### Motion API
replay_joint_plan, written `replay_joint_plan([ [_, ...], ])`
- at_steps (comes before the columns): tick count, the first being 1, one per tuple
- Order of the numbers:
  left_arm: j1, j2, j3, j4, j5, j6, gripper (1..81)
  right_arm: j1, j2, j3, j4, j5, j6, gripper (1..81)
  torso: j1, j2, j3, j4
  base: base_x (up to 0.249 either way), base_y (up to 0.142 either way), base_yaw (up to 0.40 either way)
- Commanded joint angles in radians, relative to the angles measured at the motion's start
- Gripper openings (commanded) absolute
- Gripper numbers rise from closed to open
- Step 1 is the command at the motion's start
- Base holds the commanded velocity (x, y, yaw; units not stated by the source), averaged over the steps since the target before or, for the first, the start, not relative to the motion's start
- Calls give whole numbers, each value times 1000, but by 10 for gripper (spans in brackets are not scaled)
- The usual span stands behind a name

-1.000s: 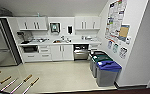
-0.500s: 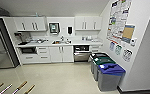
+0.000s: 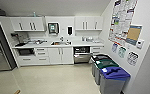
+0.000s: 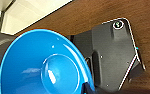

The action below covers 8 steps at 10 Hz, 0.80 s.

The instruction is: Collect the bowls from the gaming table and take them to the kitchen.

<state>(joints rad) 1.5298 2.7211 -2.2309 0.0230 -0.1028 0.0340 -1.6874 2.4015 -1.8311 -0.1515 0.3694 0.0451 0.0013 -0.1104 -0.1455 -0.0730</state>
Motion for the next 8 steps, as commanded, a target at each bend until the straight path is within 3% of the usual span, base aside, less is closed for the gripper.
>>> replay_joint_plan([
  [1, -45, -18, 11, 6, 44, 9, 10, 27, -37, 12, -23, -40, -2, 10, 0, 0, 0, 0, 253, 0, 0],
  [3, -46, -18, 11, 5, 43, 9, 10, 28, 12, -63, -22, -40, 1, 10, 0, 0, 0, 0, 253, 0, 0],
  [8, -46, -21, 10, 5, 43, 9, 10, 28, 12, -53, -25, -40, 1, 10, 0, 0, 0, 0, 253, 0, 0],
])
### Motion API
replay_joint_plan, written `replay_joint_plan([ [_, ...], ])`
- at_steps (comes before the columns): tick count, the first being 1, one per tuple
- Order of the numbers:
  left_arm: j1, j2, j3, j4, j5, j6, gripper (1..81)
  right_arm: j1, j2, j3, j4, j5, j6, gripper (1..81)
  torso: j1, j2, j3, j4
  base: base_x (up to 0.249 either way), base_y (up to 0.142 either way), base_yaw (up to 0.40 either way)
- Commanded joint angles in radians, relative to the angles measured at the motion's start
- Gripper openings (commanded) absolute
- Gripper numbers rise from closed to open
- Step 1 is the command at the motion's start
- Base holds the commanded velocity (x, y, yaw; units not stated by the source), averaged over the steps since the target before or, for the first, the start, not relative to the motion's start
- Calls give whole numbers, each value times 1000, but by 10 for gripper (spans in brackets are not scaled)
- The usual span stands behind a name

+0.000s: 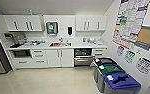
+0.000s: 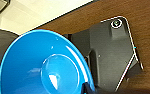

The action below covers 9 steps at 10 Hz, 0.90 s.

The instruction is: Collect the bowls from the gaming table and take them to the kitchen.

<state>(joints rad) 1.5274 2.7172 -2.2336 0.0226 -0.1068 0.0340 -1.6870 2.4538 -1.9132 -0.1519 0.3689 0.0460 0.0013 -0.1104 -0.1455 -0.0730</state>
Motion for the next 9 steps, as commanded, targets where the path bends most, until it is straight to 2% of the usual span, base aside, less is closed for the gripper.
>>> replay_joint_plan([
  [1, -43, -17, 12, 5, 47, 9, 10, 28, -43, 34, -24, -39, 0, 10, 0, 0, 0, 0, 254, 0, 0],
  [9, -43, -17, 12, 2, 48, 9, 10, 29, -46, 36, -24, -39, -1, 10, 0, 0, 0, 0, 196, 0, 0],
])
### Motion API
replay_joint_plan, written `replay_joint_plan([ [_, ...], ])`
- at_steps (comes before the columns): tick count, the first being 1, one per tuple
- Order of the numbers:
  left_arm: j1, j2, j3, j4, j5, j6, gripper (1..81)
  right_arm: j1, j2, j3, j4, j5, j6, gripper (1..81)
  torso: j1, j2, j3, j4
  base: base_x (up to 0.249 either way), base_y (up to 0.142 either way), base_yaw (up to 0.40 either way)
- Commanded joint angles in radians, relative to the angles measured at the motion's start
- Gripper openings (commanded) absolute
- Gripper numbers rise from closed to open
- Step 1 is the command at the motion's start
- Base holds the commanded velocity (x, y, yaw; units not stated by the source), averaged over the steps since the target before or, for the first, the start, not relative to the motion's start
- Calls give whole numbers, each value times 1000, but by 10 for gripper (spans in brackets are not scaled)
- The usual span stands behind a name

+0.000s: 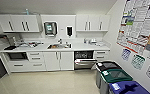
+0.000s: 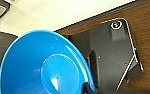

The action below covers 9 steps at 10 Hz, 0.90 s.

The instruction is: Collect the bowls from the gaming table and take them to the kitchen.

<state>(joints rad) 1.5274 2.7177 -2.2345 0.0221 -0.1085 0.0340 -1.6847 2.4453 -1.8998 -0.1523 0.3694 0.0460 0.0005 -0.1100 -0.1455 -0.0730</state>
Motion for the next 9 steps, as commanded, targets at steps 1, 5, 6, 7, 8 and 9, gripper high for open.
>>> replay_joint_plan([
  [1, -40, -16, 13, 2, 49, 9, 10, 26, -38, 22, -24, -40, 0, 10, 0, 0, 0, 0, 177, 0, 0],
  [5, -43, -15, 13, 2, 49, 9, 10, 24, -38, 21, -24, -40, 0, 10, 0, 0, 0, 0, 177, 0, 0],
  [6, -43, -15, 13, 2, 49, 9, 10, 24, -38, 22, -24, -40, 0, 10, 0, 0, 0, 0, 177, 0, 0],
  [7, -43, -16, 13, 2, 49, 9, 10, 24, -39, 24, -24, -40, 0, 10, 0, 0, 0, 0, 177, 0, 0],
  [8, -43, -16, 13, 2, 49, 9, 10, 24, -39, 25, -24, -40, 0, 10, 0, 0, 0, 0, 178, 0, 0],
  [9, -43, -15, 13, 2, 49, 9, 10, 24, -39, 25, -24, -40, 0, 10, 0, 0, 0, 0, 177, 0, 0],
])
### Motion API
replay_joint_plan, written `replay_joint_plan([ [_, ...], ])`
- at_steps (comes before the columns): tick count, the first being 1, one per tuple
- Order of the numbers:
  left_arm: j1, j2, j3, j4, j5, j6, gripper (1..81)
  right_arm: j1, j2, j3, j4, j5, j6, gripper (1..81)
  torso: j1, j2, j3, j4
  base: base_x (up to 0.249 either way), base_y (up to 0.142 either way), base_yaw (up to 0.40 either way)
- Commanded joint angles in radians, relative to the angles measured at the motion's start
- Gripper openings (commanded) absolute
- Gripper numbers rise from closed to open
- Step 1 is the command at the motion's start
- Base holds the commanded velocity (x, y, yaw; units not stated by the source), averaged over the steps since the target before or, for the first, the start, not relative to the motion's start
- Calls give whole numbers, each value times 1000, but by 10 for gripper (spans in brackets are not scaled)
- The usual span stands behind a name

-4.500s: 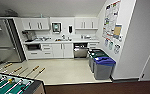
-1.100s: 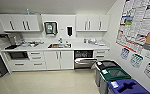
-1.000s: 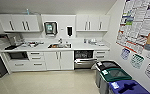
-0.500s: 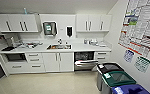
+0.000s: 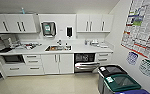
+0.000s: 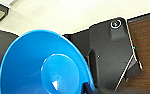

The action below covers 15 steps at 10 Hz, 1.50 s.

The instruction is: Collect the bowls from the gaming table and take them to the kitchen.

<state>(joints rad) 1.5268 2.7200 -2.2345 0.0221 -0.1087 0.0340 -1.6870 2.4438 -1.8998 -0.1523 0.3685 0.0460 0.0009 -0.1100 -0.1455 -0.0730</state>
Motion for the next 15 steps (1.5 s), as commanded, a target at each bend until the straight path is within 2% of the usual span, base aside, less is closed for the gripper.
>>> replay_joint_plan([
  [1, -43, -17, 13, 2, 50, 9, 10, 26, -38, 22, -24, -39, 0, 10, 0, 0, 0, 0, 171, -65, 0],
  [9, -43, -20, 13, 1, 49, 9, 10, 28, -38, 25, -24, -39, 0, 10, -1, 0, 0, 0, 149, -70, 0],
  [15, -43, -17, 13, 1, 49, 9, 10, 29, -39, 24, -24, -39, 0, 10, 0, -1, 0, 0, 194, 0, 0],
])
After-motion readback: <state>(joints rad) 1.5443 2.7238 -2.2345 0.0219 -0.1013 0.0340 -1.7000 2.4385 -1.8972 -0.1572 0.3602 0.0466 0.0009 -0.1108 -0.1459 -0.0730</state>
